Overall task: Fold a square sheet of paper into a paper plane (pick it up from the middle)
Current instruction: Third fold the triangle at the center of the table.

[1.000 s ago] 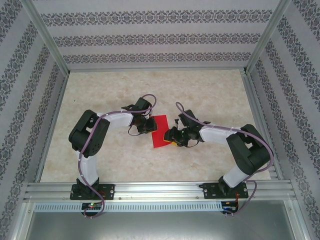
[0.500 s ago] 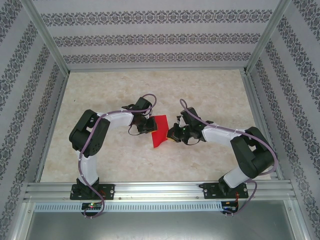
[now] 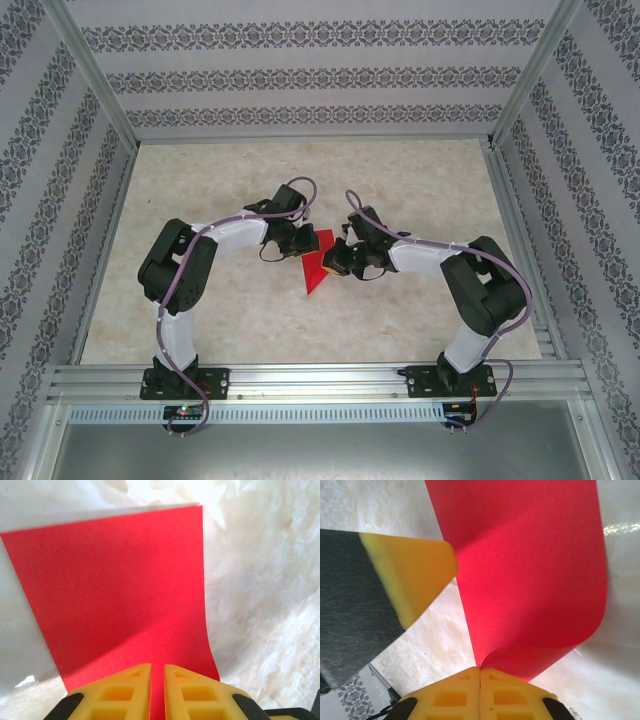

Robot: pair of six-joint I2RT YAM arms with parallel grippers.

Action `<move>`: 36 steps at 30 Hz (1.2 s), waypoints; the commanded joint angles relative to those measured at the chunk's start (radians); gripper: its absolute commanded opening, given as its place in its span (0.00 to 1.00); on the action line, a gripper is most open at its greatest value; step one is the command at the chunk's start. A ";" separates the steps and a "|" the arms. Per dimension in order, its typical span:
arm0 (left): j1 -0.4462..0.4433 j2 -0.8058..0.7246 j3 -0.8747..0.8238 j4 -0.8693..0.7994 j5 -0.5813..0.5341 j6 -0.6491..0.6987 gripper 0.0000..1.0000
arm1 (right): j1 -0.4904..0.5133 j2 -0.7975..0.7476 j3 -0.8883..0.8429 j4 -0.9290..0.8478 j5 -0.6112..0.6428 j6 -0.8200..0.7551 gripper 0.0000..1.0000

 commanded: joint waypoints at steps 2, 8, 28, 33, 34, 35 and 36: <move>0.023 0.005 0.018 -0.041 -0.040 0.033 0.15 | 0.012 0.021 0.041 0.001 0.028 -0.007 0.06; 0.025 0.052 0.035 -0.071 -0.066 0.037 0.13 | 0.014 0.048 0.067 -0.006 0.033 -0.018 0.06; 0.026 0.067 0.021 -0.077 -0.068 0.037 0.12 | 0.042 0.125 0.136 -0.056 0.076 -0.051 0.06; 0.026 0.069 0.022 -0.077 -0.065 0.036 0.12 | 0.042 0.140 0.148 -0.046 0.082 -0.044 0.06; 0.025 0.070 0.021 -0.077 -0.065 0.035 0.12 | 0.042 0.145 0.151 -0.045 0.080 -0.044 0.06; 0.025 0.070 0.023 -0.077 -0.065 0.037 0.12 | 0.043 0.148 0.154 -0.045 0.079 -0.045 0.06; 0.026 0.070 0.023 -0.077 -0.064 0.037 0.12 | 0.043 0.151 0.155 -0.046 0.077 -0.047 0.06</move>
